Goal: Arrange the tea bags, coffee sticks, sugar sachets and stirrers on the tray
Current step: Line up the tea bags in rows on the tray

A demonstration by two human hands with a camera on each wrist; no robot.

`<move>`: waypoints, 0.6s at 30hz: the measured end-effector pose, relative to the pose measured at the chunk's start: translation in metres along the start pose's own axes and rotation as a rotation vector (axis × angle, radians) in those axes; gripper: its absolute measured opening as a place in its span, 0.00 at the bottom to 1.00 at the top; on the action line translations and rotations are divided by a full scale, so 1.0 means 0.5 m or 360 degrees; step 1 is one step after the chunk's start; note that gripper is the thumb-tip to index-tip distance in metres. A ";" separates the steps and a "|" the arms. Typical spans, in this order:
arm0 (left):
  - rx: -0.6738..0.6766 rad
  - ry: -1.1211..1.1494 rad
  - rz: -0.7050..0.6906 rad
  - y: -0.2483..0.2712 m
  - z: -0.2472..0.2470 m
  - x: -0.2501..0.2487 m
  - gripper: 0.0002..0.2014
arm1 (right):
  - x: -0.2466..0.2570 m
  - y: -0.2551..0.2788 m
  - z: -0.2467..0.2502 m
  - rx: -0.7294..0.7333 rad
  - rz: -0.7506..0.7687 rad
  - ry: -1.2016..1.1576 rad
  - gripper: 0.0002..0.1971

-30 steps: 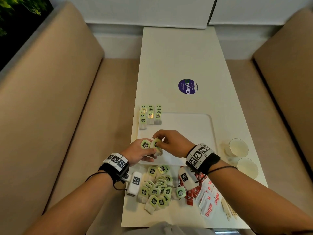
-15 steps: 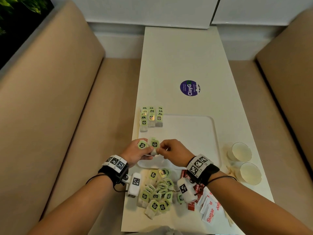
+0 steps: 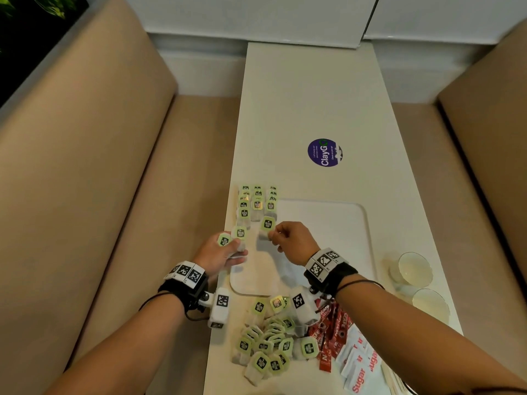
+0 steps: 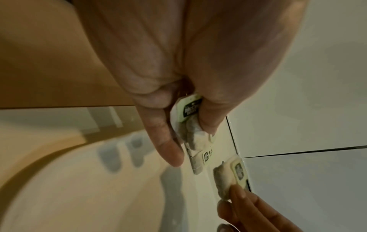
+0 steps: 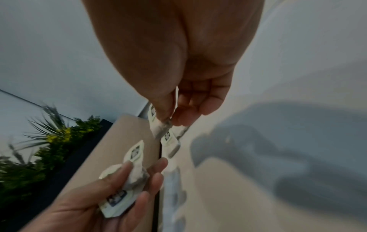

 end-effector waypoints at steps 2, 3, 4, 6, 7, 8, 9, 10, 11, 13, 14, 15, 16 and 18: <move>0.0001 0.0001 0.0014 -0.009 -0.001 -0.003 0.10 | -0.005 -0.028 -0.011 -0.0046 -0.0037 0.0041 0.12; 0.0005 0.0002 0.0018 -0.012 -0.002 -0.006 0.10 | -0.006 -0.041 -0.016 -0.0066 -0.0057 0.0067 0.13; 0.0009 -0.0004 0.0022 -0.015 -0.003 -0.008 0.09 | -0.006 -0.054 -0.022 -0.0086 -0.0078 0.0086 0.13; 0.0010 -0.0044 0.0025 -0.022 -0.005 -0.012 0.08 | -0.004 -0.074 -0.033 -0.0111 -0.0093 0.0123 0.13; 0.0013 -0.0075 0.0027 -0.025 -0.005 -0.014 0.08 | -0.003 -0.083 -0.038 -0.0112 -0.0094 0.0150 0.13; 0.0015 -0.0102 0.0030 -0.028 -0.006 -0.015 0.07 | 0.001 -0.090 -0.043 -0.0109 -0.0098 0.0183 0.13; 0.0016 -0.0112 0.0031 -0.030 -0.006 -0.017 0.06 | 0.004 -0.096 -0.047 -0.0108 -0.0105 0.0214 0.12; 0.0013 -0.0115 0.0034 -0.032 -0.006 -0.019 0.06 | 0.005 -0.102 -0.051 -0.0112 -0.0120 0.0234 0.12; 0.0010 -0.0113 0.0036 -0.034 -0.005 -0.022 0.06 | 0.006 -0.108 -0.054 -0.0117 -0.0139 0.0248 0.12; 0.0000 -0.0104 0.0038 -0.037 -0.004 -0.026 0.06 | 0.007 -0.118 -0.057 -0.0115 -0.0174 0.0289 0.12; 0.0002 -0.0107 0.0035 -0.037 -0.004 -0.028 0.05 | 0.006 -0.121 -0.059 -0.0110 -0.0185 0.0316 0.12; 0.0004 -0.0118 0.0032 -0.038 -0.003 -0.029 0.05 | 0.006 -0.123 -0.061 -0.0105 -0.0196 0.0344 0.12; 0.0007 -0.0135 0.0028 -0.037 -0.003 -0.029 0.05 | 0.006 -0.124 -0.063 -0.0104 -0.0202 0.0378 0.11; 0.0010 -0.0161 0.0017 -0.039 -0.001 -0.028 0.05 | 0.007 -0.126 -0.067 -0.0105 -0.0205 0.0449 0.10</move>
Point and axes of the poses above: each hand's wrist, its own y-axis away from the middle knuckle, its own z-axis out of the back of the hand, x = y × z, the point moved 1 cm from there along -y, towards the middle knuckle, and after that the axes turned 15 degrees about -y, right-handed, at the moved point
